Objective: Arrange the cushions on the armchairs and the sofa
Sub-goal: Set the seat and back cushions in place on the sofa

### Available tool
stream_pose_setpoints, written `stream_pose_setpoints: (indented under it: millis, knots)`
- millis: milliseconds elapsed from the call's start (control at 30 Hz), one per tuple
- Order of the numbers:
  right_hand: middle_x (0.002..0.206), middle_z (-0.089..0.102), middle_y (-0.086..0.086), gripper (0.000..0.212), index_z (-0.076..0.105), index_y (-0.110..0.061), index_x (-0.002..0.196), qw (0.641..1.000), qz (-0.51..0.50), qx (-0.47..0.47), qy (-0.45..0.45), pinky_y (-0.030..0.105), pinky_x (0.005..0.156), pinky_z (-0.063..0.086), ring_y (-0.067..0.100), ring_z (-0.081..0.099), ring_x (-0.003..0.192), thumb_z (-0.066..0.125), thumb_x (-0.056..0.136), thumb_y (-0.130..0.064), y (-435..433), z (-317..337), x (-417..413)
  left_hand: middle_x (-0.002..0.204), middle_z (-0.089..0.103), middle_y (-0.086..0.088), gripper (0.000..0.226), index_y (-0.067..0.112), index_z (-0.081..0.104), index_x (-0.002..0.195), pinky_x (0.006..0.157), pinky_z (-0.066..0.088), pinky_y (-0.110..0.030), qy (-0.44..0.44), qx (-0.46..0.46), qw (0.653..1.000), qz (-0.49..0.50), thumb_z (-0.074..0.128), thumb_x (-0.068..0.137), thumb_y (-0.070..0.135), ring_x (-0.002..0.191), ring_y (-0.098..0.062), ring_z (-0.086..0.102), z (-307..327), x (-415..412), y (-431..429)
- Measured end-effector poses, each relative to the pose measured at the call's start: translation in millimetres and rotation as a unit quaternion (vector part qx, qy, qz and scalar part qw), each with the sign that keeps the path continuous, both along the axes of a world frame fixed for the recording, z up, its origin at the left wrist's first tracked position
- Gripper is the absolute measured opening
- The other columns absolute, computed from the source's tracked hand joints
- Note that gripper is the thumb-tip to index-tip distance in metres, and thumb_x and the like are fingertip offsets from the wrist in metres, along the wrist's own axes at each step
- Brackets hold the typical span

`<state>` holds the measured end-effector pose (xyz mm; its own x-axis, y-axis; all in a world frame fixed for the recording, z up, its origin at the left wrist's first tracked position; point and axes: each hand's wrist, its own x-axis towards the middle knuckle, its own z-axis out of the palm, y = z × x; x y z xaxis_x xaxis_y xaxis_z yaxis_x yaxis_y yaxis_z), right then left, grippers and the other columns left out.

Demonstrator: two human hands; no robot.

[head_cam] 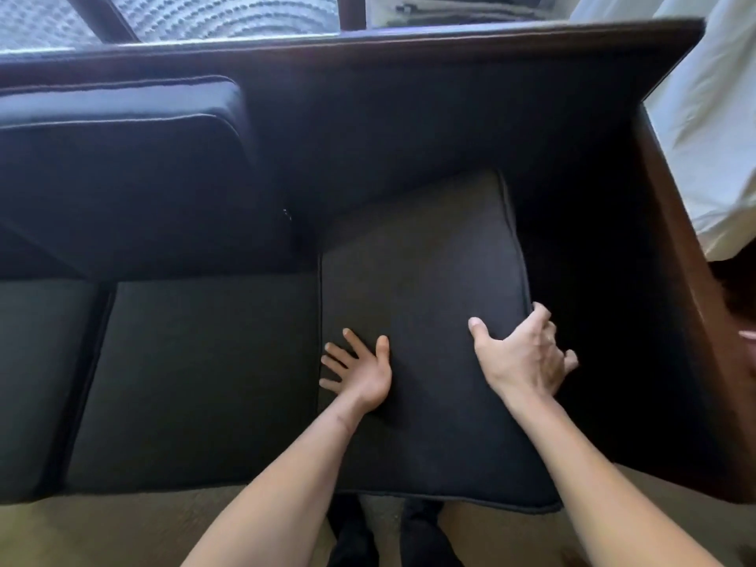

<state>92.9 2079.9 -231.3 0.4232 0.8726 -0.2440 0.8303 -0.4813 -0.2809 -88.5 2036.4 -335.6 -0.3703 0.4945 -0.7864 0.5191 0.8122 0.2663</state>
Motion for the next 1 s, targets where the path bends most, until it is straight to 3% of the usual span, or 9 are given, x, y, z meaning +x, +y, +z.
stream_pose_setpoints:
  millis: [100, 200, 333, 433, 567, 667, 800, 900, 1000]
  knots:
    - [0.14, 0.052, 0.018, 0.089, 0.037, -0.007, 0.148, 0.998, 0.03, 0.005, 0.06, 0.06, 0.11, 0.035, 0.041, 0.058, 0.12, 0.071, 0.082, -0.055, -8.7, 42.1, -27.6, 0.173, -0.021, -0.016, 0.077, 0.025, -0.017, 0.165, 0.124, -0.006, -0.066, -0.076, 0.027, 0.997, 0.016, 0.013, 0.107, 0.064, 0.159, -0.042, -0.018, 43.6, 10.1, -1.2]
    - [0.133, 0.047, 0.008, 0.086, 0.044, -0.019, 0.146, 0.983, 0.081, 0.017, 0.166, 0.041, 0.092, 0.047, 0.03, 0.046, 0.126, 0.079, 0.074, -0.051, -23.5, 75.0, -47.5, 0.176, 0.004, -0.016, 0.069, 0.018, 0.002, 0.168, 0.128, 0.005, -0.049, -0.104, 0.092, 0.99, 0.026, 0.021, 0.112, 0.052, 0.162, -0.036, 0.003, 81.2, -17.1, 1.1]
    - [0.138, 0.032, 0.007, 0.106, 0.032, -0.038, 0.134, 0.978, 0.049, -0.038, 0.197, 0.042, 0.085, 0.046, 0.032, 0.034, 0.125, 0.093, 0.049, -0.051, -37.7, 90.1, -71.0, 0.166, 0.039, -0.008, 0.054, 0.015, 0.036, 0.161, 0.124, 0.029, -0.036, -0.032, 0.214, 0.966, -0.145, 0.048, 0.11, 0.03, 0.151, -0.026, 0.039, 132.4, -66.1, 14.1]
    - [0.143, 0.047, 0.014, 0.123, 0.018, -0.03, 0.143, 0.971, -0.037, -0.095, 0.217, 0.052, 0.097, 0.048, 0.037, 0.049, 0.127, 0.095, 0.047, -0.043, -31.3, 95.1, -73.6, 0.163, 0.037, -0.005, 0.059, 0.021, 0.038, 0.159, 0.115, 0.042, -0.045, 0.019, 0.29, 0.902, -0.32, 0.057, 0.103, 0.021, 0.142, -0.031, 0.047, 182.9, -68.1, 45.8]
    - [0.129, 0.064, 0.014, 0.113, 0.023, -0.02, 0.15, 0.973, -0.018, -0.082, 0.215, 0.042, 0.096, 0.049, 0.038, 0.06, 0.119, 0.088, 0.058, -0.029, -25.4, 103.3, -57.2, 0.169, 0.022, -0.02, 0.082, 0.02, 0.03, 0.162, 0.114, 0.039, -0.048, 0.131, 0.31, 0.77, -0.542, 0.064, 0.088, 0.008, 0.148, -0.038, 0.034, 227.5, -46.5, 86.5]
    - [0.124, 0.067, 0.011, 0.102, 0.028, -0.021, 0.149, 0.976, 0.036, -0.046, 0.21, 0.036, 0.09, 0.046, 0.035, 0.062, 0.116, 0.08, 0.061, -0.019, -30.7, 114.4, -55.5, 0.172, 0.005, -0.025, 0.093, 0.023, 0.014, 0.167, 0.12, 0.029, -0.052, 0.214, 0.288, 0.69, -0.628, 0.063, 0.089, 0.007, 0.156, -0.042, 0.019, 247.1, -39.1, 104.6]
    - [0.123, 0.068, 0.002, 0.094, 0.037, -0.026, 0.147, 0.965, 0.172, 0.004, 0.2, 0.035, 0.092, 0.049, 0.029, 0.064, 0.114, 0.078, 0.063, -0.015, -37.3, 135.6, -45.9, 0.174, -0.004, -0.021, 0.123, 0.029, -0.001, 0.168, 0.123, 0.013, -0.068, 0.271, 0.243, 0.637, -0.68, 0.08, 0.075, 0.025, 0.161, -0.043, 0.001, 271.6, -52.7, 119.1]
    - [0.12, 0.066, -0.002, 0.092, 0.038, -0.029, 0.149, 0.934, 0.327, 0.005, 0.145, 0.035, 0.097, 0.047, 0.024, 0.062, 0.111, 0.079, 0.067, -0.018, -28.7, 151.3, -27.0, 0.158, 0.042, -0.008, 0.11, 0.027, 0.032, 0.158, 0.118, 0.015, -0.076, 0.232, 0.205, 0.644, -0.7, 0.083, 0.061, 0.033, 0.153, -0.037, 0.033, 280.5, -75.0, 113.3]
    - [0.116, 0.064, -0.006, 0.093, 0.04, -0.03, 0.148, 0.895, 0.437, -0.003, 0.087, 0.031, 0.094, 0.046, 0.019, 0.061, 0.103, 0.079, 0.065, -0.02, -5.1, 155.6, -8.4, 0.119, 0.058, 0.005, 0.093, 0.028, 0.048, 0.137, 0.102, 0.046, -0.055, 0.168, 0.218, 0.716, -0.641, 0.083, 0.051, 0.043, 0.111, -0.024, 0.063, 276.2, -93.3, 91.5]
